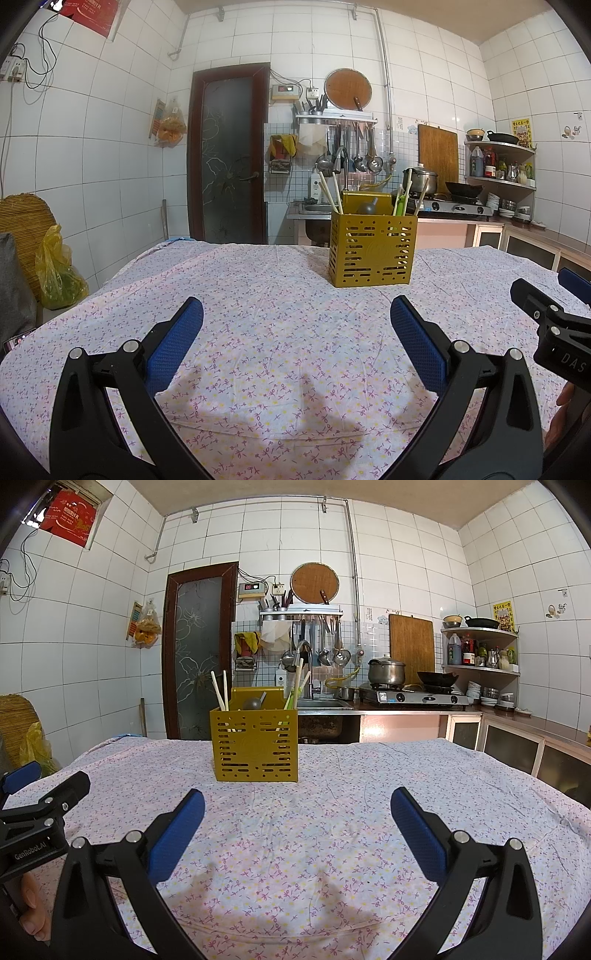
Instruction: Organize utensils
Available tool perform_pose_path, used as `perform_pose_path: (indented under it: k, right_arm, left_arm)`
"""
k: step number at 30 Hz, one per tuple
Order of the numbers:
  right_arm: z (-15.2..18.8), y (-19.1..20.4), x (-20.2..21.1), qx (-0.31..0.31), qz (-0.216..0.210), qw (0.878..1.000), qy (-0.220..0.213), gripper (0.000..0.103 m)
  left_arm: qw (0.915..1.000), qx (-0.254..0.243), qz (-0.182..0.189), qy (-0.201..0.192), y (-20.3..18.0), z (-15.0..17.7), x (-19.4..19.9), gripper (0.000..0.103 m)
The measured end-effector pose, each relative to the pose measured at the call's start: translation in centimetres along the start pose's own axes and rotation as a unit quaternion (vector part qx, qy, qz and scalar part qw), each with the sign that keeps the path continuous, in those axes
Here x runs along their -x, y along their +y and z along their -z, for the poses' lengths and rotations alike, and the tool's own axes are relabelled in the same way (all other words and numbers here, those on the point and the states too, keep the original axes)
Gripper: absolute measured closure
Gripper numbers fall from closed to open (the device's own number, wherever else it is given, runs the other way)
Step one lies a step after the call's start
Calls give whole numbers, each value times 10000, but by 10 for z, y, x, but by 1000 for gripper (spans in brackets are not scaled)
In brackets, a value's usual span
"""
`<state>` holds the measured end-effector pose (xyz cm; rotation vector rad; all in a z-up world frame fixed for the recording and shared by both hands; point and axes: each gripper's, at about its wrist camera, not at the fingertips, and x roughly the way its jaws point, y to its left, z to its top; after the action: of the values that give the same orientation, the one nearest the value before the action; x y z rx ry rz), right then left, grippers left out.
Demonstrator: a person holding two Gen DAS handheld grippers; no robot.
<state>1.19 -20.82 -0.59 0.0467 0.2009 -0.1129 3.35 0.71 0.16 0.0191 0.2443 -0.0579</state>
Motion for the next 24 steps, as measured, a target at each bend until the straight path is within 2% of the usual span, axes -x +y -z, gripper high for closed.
perform_pose_path:
  k: [24]
  right_arm:
    - [0,0,0,-5,5,10000,2,5]
  left_arm:
    - [10000,16,-4,15,-1,2,-1,5]
